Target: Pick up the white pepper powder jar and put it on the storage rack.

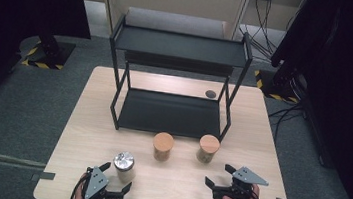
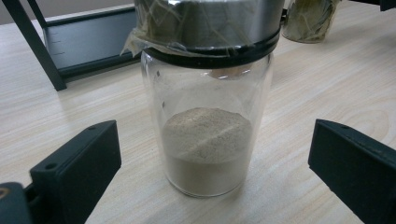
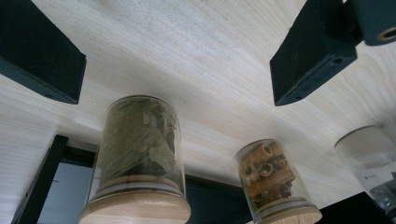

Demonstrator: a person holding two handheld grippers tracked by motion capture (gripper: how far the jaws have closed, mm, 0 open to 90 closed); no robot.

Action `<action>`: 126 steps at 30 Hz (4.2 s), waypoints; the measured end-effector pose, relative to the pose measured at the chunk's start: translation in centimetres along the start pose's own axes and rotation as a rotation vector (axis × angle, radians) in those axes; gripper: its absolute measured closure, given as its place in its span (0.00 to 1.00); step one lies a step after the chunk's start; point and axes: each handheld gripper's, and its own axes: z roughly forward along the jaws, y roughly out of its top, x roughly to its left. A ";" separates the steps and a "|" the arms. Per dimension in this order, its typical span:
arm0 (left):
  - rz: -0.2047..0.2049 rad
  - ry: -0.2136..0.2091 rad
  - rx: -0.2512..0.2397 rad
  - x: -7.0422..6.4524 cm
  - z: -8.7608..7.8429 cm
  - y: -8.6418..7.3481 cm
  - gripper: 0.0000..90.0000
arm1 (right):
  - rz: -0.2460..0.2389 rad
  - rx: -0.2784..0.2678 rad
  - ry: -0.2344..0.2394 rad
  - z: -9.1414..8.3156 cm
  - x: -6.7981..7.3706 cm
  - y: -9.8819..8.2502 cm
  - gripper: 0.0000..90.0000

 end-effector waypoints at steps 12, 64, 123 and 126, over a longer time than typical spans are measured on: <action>-0.001 0.002 0.003 0.0 0.0 0.0 0.02 | 0.000 0.000 0.001 0.0 0.0 0.0 0.05; -0.002 0.004 -0.009 -0.1 0.1 0.1 0.03 | 0.009 -0.009 0.011 -0.2 -0.1 0.0 0.05; 0.018 0.008 -0.026 0.7 2.2 2.1 0.07 | 0.001 0.000 0.011 0.2 0.1 0.0 0.05; 0.018 0.008 -0.026 0.7 2.3 2.1 0.07 | 0.000 0.001 0.013 0.2 0.1 0.0 0.05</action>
